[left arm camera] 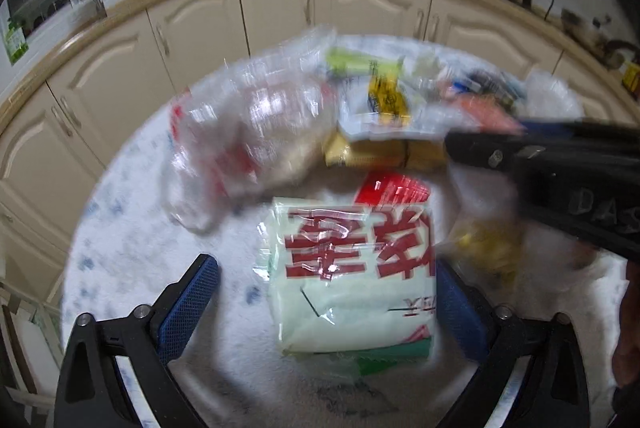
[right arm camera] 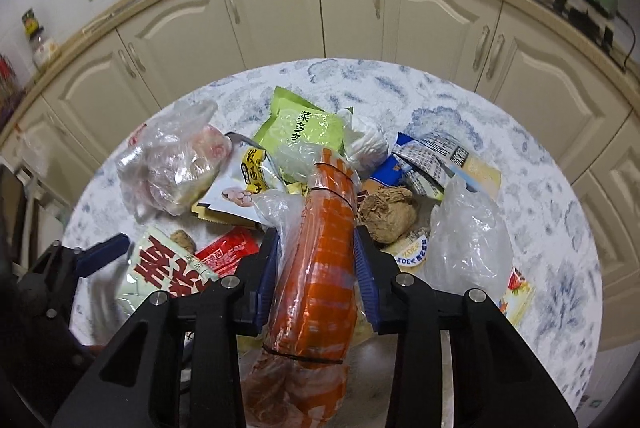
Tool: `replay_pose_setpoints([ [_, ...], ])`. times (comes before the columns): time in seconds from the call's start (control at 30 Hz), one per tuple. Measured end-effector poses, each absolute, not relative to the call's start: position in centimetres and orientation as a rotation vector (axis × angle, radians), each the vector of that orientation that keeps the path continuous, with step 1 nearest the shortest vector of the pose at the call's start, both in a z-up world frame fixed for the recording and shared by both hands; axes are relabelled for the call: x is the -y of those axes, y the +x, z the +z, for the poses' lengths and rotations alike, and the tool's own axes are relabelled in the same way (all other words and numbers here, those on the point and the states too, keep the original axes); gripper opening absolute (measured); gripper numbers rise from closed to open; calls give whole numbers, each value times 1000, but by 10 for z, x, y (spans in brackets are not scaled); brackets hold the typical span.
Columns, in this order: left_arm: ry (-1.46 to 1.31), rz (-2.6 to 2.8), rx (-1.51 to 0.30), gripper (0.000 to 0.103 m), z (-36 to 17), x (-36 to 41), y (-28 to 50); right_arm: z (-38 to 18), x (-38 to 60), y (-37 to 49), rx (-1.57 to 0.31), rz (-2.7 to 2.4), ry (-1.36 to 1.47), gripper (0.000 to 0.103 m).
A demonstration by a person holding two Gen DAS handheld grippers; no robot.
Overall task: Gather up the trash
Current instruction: 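Grasp the orange-wrapped bag with the right tool while the left tool grasps the white-red snack pack, then lift both held items and carry them toward the blue trash bin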
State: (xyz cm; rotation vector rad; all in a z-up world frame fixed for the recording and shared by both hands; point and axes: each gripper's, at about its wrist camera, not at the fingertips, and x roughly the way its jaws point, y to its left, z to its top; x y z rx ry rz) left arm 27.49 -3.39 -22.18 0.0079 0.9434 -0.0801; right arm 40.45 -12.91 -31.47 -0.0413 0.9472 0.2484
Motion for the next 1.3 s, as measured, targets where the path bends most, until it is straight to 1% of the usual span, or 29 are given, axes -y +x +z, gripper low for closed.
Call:
replay_pose_setpoints([
  [0.03,-3,-80,-943,91,-221,32,277,-314,130,404,-944,247,-40,33],
  [0.07,-11,-87,-936,78,-220,30,276,-313,133,403,-942,252,-24,31],
  [0.13,-23,-102,-928,63,-219,25,275,-311,141,399,-933,265,27,30],
  [0.37,-90,-117,-931,62,-221,0,267,-295,173,374,-883,333,268,29],
  [0.5,-107,-125,-913,61,-212,-9,252,-284,185,363,-842,366,366,29],
  [0.6,-116,-133,-892,51,-198,-10,236,-273,186,357,-814,375,378,29],
  [0.63,-118,-136,-886,35,-194,-11,233,-270,185,355,-805,382,383,29],
  [0.67,-121,-146,-886,25,-190,-11,232,-267,185,352,-795,387,385,29],
  [0.77,-106,-144,-884,26,-183,-9,228,-260,182,346,-774,395,375,29],
  [0.83,-86,-122,-902,35,-187,-9,227,-258,181,343,-771,396,368,29],
  [0.87,-84,-105,-911,47,-189,-10,226,-259,181,342,-774,393,362,29],
  [0.9,-80,-84,-922,57,-191,-10,226,-260,180,340,-778,392,359,29],
  [0.93,-73,-65,-925,80,-192,-9,225,-262,181,339,-780,394,359,29],
  [0.97,-62,-53,-922,95,-193,-9,222,-264,182,337,-783,395,361,29],
  [1.0,-54,-59,-914,97,-194,-8,220,-265,182,336,-786,394,361,29],
  [1.1,-40,-74,-943,96,-201,2,225,-271,181,333,-799,395,364,29],
  [1.17,-18,-49,-969,88,-211,7,228,-271,182,331,-800,396,369,29],
  [1.2,0,-46,-946,84,-211,9,230,-270,182,330,-798,399,370,29],
  [1.23,-3,-57,-946,74,-210,9,228,-269,182,328,-795,401,370,29],
  [1.27,-10,-68,-947,69,-208,9,224,-268,182,326,-792,403,367,29],
  [1.3,-14,-87,-955,69,-207,9,222,-266,184,324,-788,403,367,29],
])
